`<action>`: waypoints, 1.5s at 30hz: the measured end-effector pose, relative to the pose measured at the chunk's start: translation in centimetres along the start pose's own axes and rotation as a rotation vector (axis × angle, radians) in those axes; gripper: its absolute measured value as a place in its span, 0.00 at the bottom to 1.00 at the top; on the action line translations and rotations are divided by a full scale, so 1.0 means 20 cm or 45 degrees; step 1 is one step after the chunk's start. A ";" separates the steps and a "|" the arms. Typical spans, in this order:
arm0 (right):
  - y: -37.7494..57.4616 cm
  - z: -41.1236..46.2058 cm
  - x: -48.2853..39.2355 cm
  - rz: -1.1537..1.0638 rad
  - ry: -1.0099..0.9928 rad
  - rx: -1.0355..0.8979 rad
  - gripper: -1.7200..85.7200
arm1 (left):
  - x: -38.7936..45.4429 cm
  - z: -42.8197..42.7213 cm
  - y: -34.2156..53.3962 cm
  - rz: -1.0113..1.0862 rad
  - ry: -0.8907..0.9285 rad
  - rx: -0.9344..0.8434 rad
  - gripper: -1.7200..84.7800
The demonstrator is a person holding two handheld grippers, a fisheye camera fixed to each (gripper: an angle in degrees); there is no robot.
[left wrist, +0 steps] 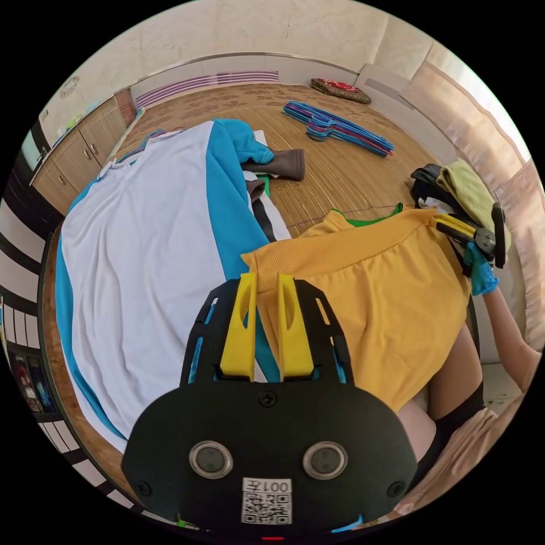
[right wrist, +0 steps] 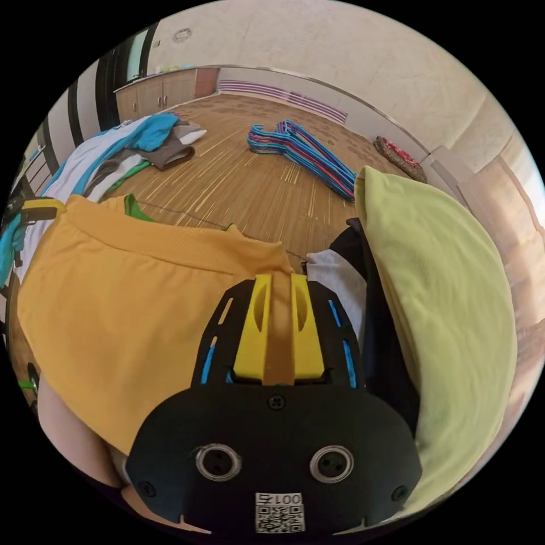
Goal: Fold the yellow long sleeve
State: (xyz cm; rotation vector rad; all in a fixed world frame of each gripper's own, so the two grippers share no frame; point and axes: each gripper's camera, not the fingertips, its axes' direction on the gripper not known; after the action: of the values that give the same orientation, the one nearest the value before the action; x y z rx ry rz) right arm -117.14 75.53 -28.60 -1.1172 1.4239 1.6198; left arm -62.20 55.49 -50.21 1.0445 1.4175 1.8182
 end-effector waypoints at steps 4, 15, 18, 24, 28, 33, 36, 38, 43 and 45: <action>-0.03 0.08 0.03 0.024 0.032 -0.041 0.04 | 0.04 0.04 0.03 0.031 -0.069 0.011 0.01; 0.06 0.21 0.09 0.116 0.077 -0.149 0.03 | 0.02 0.09 0.15 -0.024 -0.203 0.012 0.00; 0.12 0.13 0.10 0.076 0.036 -0.126 0.03 | 0.01 0.06 0.20 -0.014 -0.157 0.025 0.01; 0.38 -0.10 0.06 -0.003 0.029 -0.012 0.04 | 0.02 -0.09 0.37 -0.002 -0.182 0.094 0.01; 0.63 -0.30 0.04 -0.063 0.011 0.056 0.05 | 0.07 -0.19 0.54 0.046 -0.117 0.116 0.02; 0.98 -0.49 0.13 -0.076 -0.170 0.104 0.06 | 0.16 -0.24 0.82 0.163 -0.065 0.108 0.04; 1.19 -0.55 0.21 -0.134 -0.252 0.087 0.08 | 0.20 -0.22 0.99 0.220 -0.075 0.066 0.05; 1.30 -0.57 0.26 -0.147 -0.253 0.082 0.09 | 0.22 -0.20 1.08 0.248 -0.057 0.038 0.06; 1.50 -0.55 0.35 -0.133 -0.407 0.028 0.15 | 0.21 -0.18 1.27 0.264 0.047 0.011 0.09; 1.53 -0.53 0.35 -0.126 -0.412 0.010 0.15 | 0.20 -0.18 1.31 0.253 0.060 0.002 0.11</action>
State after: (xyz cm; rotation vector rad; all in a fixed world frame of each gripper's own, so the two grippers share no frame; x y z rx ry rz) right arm -146.04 60.11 -23.52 -0.8591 1.1459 1.6361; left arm -67.01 50.48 -24.44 1.1863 1.3843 1.9938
